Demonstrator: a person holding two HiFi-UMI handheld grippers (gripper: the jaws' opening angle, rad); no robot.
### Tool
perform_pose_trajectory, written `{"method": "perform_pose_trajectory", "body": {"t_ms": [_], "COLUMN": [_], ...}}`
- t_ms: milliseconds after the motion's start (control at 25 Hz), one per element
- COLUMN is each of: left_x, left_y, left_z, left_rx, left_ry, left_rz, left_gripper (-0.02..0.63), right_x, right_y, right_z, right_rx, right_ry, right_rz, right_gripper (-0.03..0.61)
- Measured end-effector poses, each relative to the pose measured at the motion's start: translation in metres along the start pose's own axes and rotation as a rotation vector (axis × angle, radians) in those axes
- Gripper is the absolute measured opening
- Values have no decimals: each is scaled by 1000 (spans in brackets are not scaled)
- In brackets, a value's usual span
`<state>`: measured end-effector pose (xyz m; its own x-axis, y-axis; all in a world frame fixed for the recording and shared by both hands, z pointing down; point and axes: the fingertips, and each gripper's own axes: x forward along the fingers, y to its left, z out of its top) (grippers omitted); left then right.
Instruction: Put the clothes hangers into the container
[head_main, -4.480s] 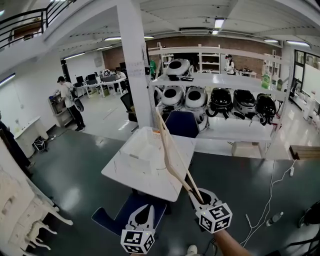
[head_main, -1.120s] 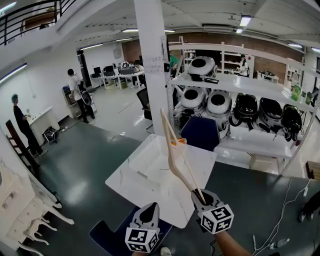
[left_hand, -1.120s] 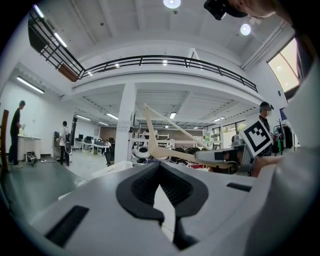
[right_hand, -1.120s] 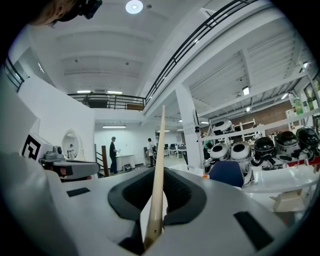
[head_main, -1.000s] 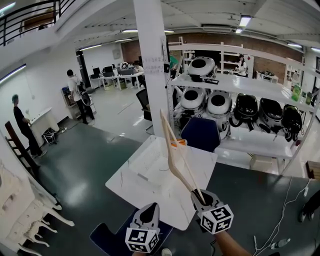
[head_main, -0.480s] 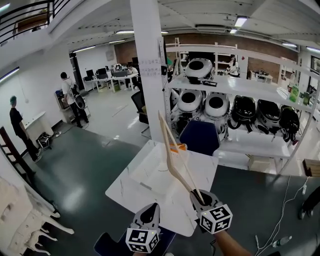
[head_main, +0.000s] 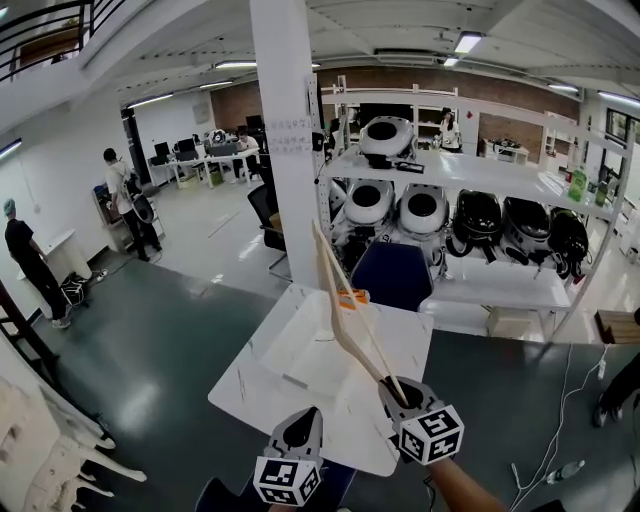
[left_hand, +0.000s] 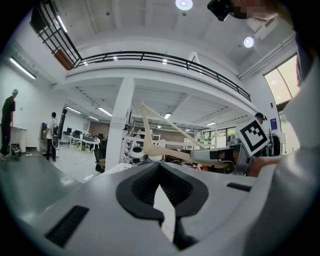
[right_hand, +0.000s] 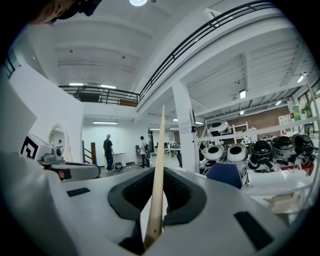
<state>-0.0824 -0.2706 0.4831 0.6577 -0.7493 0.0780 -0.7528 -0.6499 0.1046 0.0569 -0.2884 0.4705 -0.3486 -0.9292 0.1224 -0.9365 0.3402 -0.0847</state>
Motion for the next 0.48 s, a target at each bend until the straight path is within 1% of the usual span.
{"method": "perform_pose_trajectory", "body": {"t_ms": [480], "left_x": [-8], "left_y": [24], "left_z": [-6], "left_rx": [-23], "left_ry": [-3], "left_rz": [-37], "left_gripper": [4], "right_x": [14], "right_y": [20], "right_z": [-6], "right_rx": [-11], "right_ry": [14], "right_rz": [-35], "right_gripper": [60]}}
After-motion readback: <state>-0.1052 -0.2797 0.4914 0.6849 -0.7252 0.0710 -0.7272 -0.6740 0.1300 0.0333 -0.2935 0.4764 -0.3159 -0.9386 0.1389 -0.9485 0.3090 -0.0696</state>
